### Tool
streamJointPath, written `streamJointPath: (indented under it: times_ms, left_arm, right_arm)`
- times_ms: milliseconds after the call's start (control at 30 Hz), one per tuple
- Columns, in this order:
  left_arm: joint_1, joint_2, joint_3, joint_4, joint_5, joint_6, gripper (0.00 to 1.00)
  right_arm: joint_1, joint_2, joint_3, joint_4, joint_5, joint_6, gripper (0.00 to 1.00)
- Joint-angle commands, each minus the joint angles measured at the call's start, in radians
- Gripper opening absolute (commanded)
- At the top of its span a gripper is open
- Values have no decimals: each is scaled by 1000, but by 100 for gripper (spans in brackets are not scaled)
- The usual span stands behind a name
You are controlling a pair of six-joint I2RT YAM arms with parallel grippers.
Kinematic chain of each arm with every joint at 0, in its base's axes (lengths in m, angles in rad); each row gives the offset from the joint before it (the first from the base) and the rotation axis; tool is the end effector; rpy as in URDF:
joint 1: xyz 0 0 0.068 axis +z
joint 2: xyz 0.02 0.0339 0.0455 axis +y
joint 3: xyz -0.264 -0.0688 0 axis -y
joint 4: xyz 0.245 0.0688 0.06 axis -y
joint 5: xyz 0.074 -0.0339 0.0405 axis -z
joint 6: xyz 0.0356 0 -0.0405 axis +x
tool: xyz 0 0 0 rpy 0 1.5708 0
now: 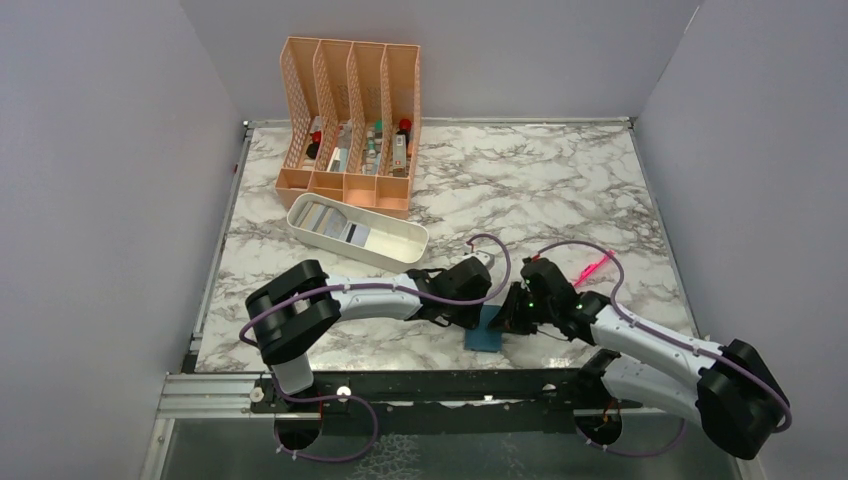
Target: Put the credit cards into the card holder
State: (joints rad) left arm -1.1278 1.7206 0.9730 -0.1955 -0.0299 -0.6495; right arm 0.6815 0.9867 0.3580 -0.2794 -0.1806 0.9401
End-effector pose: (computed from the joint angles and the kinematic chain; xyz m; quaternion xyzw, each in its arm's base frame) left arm 0.1485 -0.3105 0.1633 0.2208 0.9251 -0.2306 0.2057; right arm 0.1318 0.1152 0.1522 0.0923 0.9377 0.2936 0.1614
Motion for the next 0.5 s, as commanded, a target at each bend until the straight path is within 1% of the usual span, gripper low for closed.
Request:
streamJointPath:
  times_ms: [0, 133, 167, 467]
  left_arm:
    - [-14, -5, -39, 59, 42, -15, 39]
    - [-14, -13, -77, 126, 72, -30, 39]
    - [-12, -43, -87, 141, 74, -35, 39]
    - [-3, -101, -167, 259, 114, -65, 39]
  right_arm:
    - [7, 67, 38, -104, 93, -37, 14]
    - [7, 126, 42, -114, 107, -37, 14]
    - [7, 136, 41, -114, 109, -37, 14]
    - [11, 201, 54, -184, 159, -31, 13]
